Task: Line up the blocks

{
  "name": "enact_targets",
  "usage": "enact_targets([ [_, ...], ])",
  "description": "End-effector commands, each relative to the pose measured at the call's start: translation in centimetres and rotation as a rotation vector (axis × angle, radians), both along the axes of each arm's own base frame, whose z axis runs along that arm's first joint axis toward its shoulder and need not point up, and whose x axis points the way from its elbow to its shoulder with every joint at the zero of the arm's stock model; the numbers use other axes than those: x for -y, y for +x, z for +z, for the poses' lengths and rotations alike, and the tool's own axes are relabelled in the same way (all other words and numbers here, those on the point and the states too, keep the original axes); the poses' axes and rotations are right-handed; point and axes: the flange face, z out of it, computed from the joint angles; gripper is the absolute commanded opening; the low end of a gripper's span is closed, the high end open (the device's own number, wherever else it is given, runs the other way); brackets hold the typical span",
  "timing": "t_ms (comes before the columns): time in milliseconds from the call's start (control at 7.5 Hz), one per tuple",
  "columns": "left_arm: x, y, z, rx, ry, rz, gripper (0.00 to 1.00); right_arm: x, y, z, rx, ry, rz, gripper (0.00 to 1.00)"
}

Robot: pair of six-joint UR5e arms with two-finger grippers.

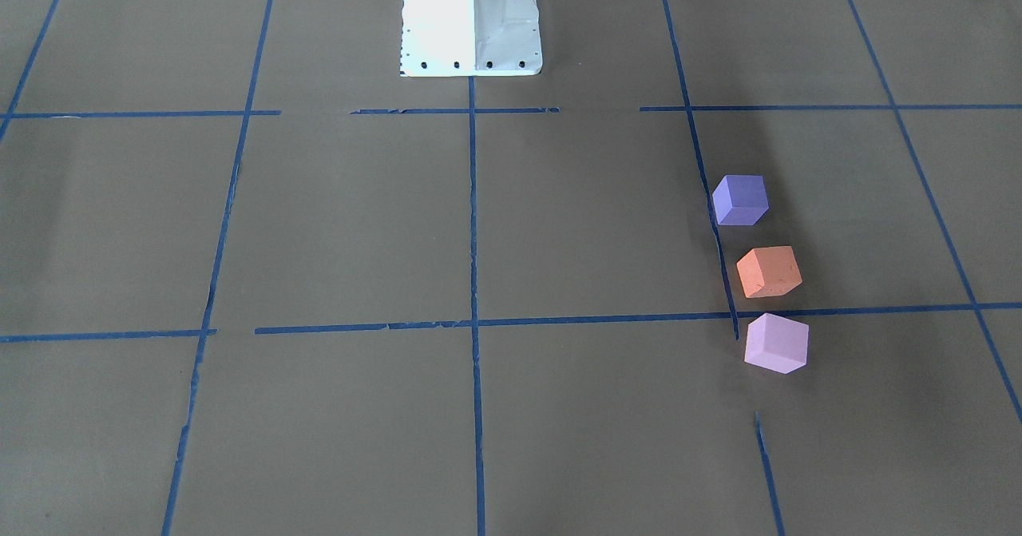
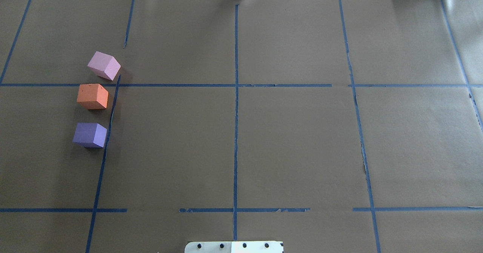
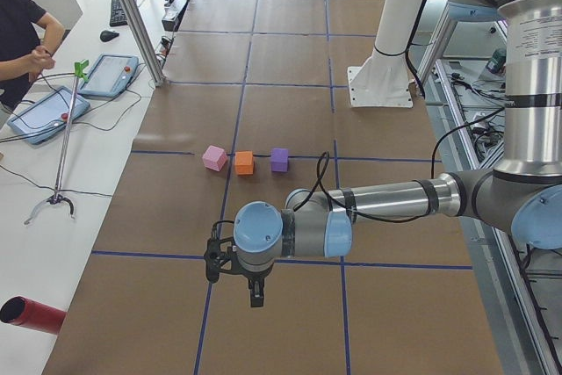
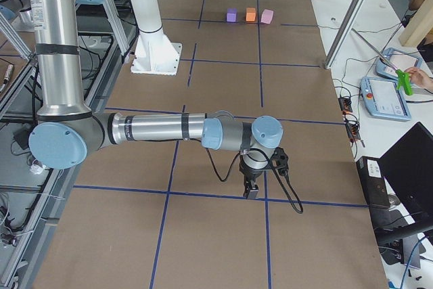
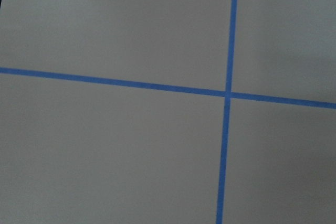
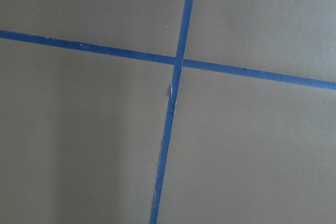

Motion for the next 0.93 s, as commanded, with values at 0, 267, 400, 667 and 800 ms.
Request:
enact_targets([
  [0, -0.2, 0.1, 1.1, 0.011, -0.008, 0.001, 1.0, 0.0, 0.0, 0.0, 0.0, 0.0, 0.0, 1.0],
  [267, 1.3, -0.5, -1.2, 0.063, 0.035, -0.001, 1.0, 0.0, 0.0, 0.0, 0.0, 0.0, 0.0, 1.0],
  [400, 1.6, -0.4, -2.0, 0.065, 0.05, 0.002, 1.0, 0.0, 0.0, 0.0, 0.0, 0.0, 0.0, 1.0],
  [667, 2.8, 2.1, -4.5, 0.065, 0.095, 0.052, 1.0, 0.0, 0.0, 0.0, 0.0, 0.0, 0.0, 1.0],
  [800, 3.0, 3.3, -4.9, 0.063, 0.088, 0.08, 1.0, 0.0, 0.0, 0.0, 0.0, 0.0, 0.0, 1.0],
])
